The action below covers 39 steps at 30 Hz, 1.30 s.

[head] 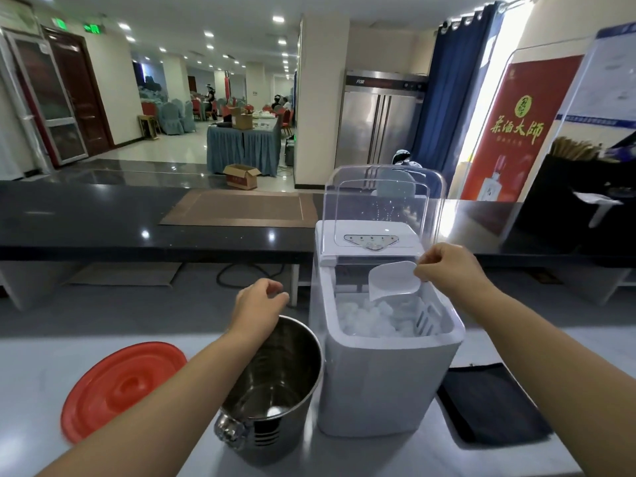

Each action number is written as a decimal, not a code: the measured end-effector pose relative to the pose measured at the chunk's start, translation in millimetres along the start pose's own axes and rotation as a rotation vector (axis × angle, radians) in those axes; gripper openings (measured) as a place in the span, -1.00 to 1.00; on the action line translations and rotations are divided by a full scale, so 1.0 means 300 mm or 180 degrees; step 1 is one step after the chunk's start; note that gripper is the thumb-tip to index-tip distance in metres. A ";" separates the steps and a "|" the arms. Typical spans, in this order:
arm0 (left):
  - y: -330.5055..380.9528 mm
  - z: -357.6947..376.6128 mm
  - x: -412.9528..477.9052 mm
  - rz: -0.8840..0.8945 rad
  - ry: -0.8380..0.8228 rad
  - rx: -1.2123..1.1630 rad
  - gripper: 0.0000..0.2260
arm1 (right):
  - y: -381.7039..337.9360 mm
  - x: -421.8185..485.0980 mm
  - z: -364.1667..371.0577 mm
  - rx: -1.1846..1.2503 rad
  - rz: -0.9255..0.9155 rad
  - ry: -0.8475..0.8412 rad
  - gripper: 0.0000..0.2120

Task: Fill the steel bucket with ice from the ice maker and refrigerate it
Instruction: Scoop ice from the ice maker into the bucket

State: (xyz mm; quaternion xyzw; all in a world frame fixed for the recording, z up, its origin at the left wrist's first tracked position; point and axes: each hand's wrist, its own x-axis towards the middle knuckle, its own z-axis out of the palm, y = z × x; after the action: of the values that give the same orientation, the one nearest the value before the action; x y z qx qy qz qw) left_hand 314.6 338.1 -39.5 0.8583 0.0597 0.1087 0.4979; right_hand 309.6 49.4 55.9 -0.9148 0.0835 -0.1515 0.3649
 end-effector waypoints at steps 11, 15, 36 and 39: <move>0.133 0.162 0.013 0.0029 -0.0262 -0.1011 -0.86 | 0.103 0.028 -0.048 -0.1507 -0.0606 0.0162 -0.85; 0.134 0.175 0.025 0.0023 -0.0383 -0.1129 -0.89 | 0.098 0.035 -0.012 -0.2251 -0.1049 0.0227 -0.79; 0.106 0.105 0.162 0.0122 -0.1473 -0.0948 -0.50 | 0.062 0.071 0.069 -0.3215 -0.1170 -0.0296 -0.80; 0.093 0.106 0.165 0.0114 -0.1482 -0.1033 -0.50 | 0.044 0.070 0.069 -0.3140 -0.1058 -0.0386 -0.78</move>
State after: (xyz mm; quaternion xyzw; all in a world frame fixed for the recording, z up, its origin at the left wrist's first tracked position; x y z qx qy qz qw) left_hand 370.4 307.8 -24.2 0.7702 -0.0897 -0.0744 0.6270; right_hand 335.9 47.6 37.1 -0.9860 -0.0227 -0.0968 -0.1341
